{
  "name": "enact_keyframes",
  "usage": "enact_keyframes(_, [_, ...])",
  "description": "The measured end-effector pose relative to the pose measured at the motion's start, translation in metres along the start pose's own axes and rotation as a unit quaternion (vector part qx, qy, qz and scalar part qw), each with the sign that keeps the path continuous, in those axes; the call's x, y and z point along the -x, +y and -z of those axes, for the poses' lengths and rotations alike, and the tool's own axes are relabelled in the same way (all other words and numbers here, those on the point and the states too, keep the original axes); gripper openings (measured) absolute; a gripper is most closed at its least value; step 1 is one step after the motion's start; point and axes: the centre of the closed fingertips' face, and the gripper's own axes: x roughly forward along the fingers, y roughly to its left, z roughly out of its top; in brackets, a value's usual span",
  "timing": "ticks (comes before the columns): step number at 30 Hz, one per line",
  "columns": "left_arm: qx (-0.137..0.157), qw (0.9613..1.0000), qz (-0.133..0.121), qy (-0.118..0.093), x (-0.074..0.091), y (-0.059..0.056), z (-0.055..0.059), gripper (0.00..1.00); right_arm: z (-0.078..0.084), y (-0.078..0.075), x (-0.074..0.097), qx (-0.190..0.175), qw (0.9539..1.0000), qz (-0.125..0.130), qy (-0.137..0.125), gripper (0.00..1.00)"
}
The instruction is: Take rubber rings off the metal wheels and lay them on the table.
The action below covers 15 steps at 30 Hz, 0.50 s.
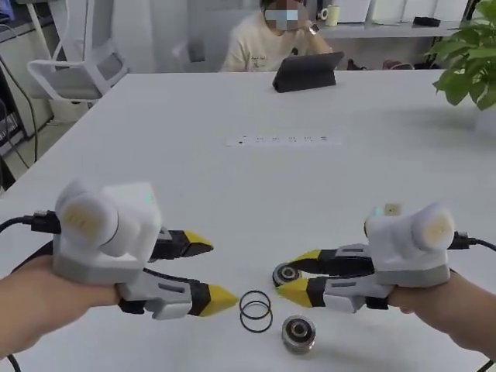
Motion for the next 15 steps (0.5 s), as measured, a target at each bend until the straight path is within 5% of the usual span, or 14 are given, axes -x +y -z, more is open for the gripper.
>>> enact_keyframes(15, [-0.004, 1.0000, 0.006, 0.004, -0.027, 0.010, -0.008, 0.43, 0.007, -0.026, 0.020, -0.009, 0.9991, 0.042, -0.006, 0.34])
